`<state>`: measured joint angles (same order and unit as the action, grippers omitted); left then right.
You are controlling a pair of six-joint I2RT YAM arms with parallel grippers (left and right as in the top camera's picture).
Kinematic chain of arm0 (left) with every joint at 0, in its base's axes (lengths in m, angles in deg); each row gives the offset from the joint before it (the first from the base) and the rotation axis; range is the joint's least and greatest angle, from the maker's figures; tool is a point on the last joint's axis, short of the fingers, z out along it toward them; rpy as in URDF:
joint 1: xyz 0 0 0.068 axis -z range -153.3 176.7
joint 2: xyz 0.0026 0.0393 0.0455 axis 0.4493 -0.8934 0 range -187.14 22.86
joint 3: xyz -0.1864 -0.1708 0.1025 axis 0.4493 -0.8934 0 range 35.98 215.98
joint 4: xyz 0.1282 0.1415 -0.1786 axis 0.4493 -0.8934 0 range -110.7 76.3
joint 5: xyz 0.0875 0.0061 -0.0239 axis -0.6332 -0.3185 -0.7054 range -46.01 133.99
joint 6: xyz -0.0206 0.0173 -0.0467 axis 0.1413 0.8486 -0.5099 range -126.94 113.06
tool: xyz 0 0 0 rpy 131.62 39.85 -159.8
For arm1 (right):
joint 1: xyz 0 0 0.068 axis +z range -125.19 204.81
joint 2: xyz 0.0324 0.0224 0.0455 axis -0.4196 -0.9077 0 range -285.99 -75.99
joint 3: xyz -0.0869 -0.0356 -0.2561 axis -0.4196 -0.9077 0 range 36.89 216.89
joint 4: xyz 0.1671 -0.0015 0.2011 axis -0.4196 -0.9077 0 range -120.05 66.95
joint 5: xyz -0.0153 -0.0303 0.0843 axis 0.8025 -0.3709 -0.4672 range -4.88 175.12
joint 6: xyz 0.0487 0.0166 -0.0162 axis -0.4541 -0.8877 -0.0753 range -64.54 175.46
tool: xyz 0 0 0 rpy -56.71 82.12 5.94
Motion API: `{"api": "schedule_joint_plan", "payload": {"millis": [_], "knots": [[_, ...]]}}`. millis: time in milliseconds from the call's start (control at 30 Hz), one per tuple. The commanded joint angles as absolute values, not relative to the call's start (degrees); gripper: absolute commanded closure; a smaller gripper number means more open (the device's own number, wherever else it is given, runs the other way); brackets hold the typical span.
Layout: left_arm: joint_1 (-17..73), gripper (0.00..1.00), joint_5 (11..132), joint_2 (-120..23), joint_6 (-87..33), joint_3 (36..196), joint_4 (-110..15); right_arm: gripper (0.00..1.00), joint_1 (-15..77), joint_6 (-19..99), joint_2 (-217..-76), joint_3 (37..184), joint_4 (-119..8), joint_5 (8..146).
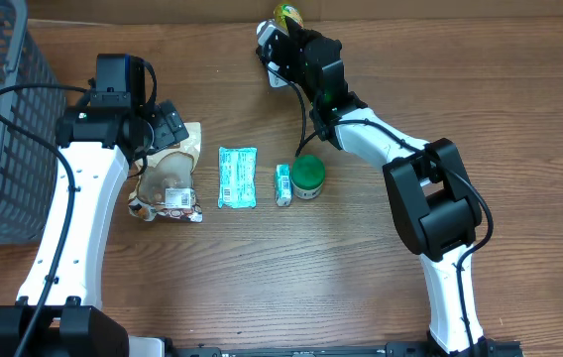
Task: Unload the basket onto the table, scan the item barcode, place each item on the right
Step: 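Move the bottle right and lower it upright onto the table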
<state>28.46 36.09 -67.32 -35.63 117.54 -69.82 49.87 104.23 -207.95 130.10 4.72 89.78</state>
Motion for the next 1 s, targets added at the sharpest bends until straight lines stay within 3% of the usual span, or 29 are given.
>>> {"api": "schedule_joint_plan", "payload": {"millis": [0,200,367,700,967], "knots": [[28.26,0.0,36.55,-67.49,-35.23,118.09,-69.82,0.96,49.91,97.3,-207.55,131.41,8.39,89.54],[28.26,0.0,36.55,-67.49,-35.23,118.09,-69.82,0.89,49.82,87.49,-201.92,131.41,12.43,90.72],[28.26,0.0,36.55,-67.49,-35.23,118.09,-69.82,0.9,49.82,81.37,-194.66,131.41,5.94,98.37],[28.26,0.0,36.55,-67.49,-35.23,118.09,-69.82,0.92,46.28,63.01,-180.17,131.41,-33.16,102.22],[28.26,0.0,36.55,-67.49,-35.23,118.09,-69.82,0.93,34.5,43.31,-173.81,131.41,-70.05,98.04]]}}
